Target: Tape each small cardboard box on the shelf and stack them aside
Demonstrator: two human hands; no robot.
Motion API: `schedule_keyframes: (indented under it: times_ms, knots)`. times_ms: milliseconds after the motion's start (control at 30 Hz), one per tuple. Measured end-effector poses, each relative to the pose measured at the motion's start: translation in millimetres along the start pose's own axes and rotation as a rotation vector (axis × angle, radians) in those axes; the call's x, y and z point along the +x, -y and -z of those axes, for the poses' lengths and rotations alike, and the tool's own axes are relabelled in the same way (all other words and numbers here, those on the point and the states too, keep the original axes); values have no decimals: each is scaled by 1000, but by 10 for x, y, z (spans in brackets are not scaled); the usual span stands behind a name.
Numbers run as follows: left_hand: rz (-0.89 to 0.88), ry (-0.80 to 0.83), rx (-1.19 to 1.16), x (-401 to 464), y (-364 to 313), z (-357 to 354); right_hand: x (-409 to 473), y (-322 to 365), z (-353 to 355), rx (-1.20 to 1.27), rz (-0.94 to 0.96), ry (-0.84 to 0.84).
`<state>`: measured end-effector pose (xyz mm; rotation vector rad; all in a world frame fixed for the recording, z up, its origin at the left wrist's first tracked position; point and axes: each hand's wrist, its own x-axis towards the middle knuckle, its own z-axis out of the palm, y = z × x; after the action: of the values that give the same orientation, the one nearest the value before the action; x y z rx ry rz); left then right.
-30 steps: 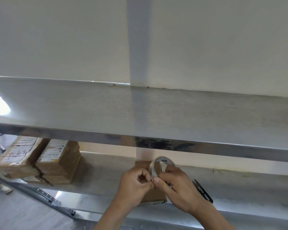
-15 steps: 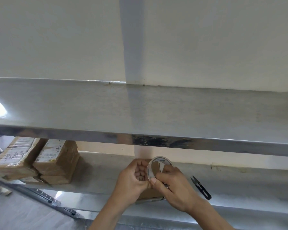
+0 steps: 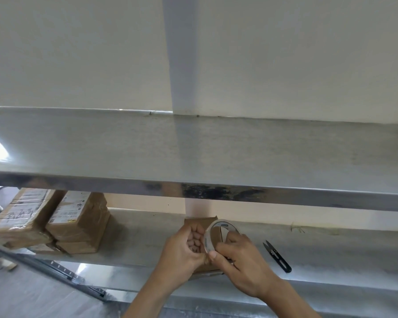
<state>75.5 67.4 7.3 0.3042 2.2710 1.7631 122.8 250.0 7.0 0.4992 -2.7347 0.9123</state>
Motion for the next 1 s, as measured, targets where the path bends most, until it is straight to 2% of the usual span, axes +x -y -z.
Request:
schedule_keyframes:
  times_ms: [167, 500, 833, 1000]
  knots:
    - [-26, 8, 104, -73, -6, -57, 15, -15, 31, 6, 1, -19]
    - [46, -9, -70, -65, -36, -28, 5, 37, 6, 32, 23, -62]
    - [46, 72, -43, -138, -28, -40, -72, -2, -29, 99, -7, -69]
    - [60, 166, -222, -106, -105, 102, -53, 19, 18, 119, 6, -43]
